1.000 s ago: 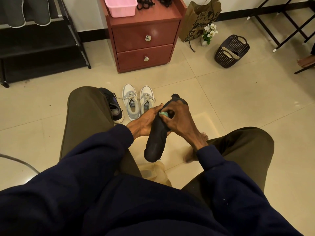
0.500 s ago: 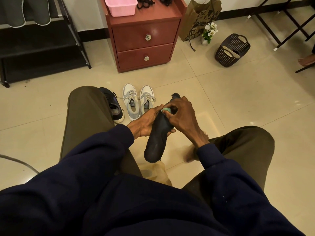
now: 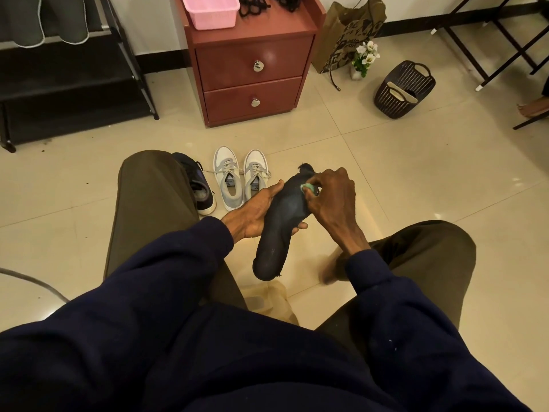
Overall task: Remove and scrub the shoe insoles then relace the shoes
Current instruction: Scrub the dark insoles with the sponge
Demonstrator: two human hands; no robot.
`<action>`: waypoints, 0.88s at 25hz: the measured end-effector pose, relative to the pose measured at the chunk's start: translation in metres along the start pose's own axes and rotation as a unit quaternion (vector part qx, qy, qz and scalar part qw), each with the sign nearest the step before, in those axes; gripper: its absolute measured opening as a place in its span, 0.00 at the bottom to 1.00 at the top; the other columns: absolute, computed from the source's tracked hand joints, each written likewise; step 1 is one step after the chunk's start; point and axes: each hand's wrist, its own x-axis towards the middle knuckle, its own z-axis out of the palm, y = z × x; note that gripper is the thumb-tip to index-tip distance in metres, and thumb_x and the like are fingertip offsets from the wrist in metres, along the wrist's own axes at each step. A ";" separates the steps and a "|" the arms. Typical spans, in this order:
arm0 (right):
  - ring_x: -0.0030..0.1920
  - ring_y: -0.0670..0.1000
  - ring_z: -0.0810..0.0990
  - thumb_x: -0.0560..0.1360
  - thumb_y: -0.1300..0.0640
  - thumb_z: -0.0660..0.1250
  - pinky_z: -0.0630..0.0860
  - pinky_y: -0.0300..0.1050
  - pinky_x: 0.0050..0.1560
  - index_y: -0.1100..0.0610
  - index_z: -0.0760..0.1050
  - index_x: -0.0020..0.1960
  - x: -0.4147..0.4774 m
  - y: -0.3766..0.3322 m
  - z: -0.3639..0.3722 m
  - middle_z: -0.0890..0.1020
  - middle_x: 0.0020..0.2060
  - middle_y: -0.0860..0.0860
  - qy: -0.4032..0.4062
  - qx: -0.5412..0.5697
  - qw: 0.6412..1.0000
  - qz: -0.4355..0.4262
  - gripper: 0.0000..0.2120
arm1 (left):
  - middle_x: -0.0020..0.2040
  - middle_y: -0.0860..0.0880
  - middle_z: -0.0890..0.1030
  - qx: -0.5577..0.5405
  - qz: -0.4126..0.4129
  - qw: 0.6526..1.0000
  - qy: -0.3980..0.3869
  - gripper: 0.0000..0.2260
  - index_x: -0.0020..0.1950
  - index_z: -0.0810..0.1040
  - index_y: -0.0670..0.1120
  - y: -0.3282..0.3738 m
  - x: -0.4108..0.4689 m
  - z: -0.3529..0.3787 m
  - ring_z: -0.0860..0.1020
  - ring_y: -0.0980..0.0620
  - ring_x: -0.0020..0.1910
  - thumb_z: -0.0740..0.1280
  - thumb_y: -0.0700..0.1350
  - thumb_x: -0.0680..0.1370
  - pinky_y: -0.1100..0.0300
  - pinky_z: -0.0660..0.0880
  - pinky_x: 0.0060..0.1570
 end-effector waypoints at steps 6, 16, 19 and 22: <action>0.44 0.47 0.78 0.71 0.56 0.76 0.78 0.47 0.42 0.54 0.86 0.43 -0.011 -0.019 0.002 0.84 0.41 0.48 -0.103 0.097 0.987 -0.074 0.02 | 0.52 0.41 0.85 -0.011 0.020 0.998 0.055 0.24 0.60 0.81 0.45 0.000 -0.003 0.006 0.84 0.41 0.45 0.56 0.62 0.85 0.48 0.82 0.44; 0.43 0.45 0.76 0.72 0.56 0.76 0.75 0.43 0.41 0.55 0.86 0.44 -0.015 -0.022 -0.001 0.85 0.41 0.48 -0.106 0.092 0.986 -0.091 0.03 | 0.52 0.41 0.85 -0.023 0.029 0.996 0.078 0.24 0.61 0.81 0.44 0.001 -0.002 0.005 0.85 0.43 0.44 0.57 0.62 0.84 0.47 0.83 0.43; 0.49 0.52 0.77 0.71 0.53 0.76 0.74 0.49 0.45 0.54 0.85 0.44 -0.007 -0.010 -0.002 0.84 0.45 0.50 -0.047 -0.006 0.998 -0.051 0.05 | 0.59 0.39 0.83 -0.029 0.031 0.997 0.068 0.26 0.67 0.78 0.43 0.002 -0.002 0.004 0.84 0.39 0.49 0.56 0.62 0.84 0.48 0.83 0.41; 0.47 0.52 0.76 0.72 0.55 0.74 0.76 0.52 0.43 0.55 0.84 0.44 -0.006 -0.005 -0.002 0.83 0.44 0.52 -0.050 -0.006 0.998 -0.045 0.05 | 0.60 0.38 0.83 -0.030 0.033 0.996 0.075 0.26 0.68 0.77 0.43 0.001 -0.001 0.003 0.84 0.38 0.50 0.57 0.62 0.84 0.49 0.83 0.41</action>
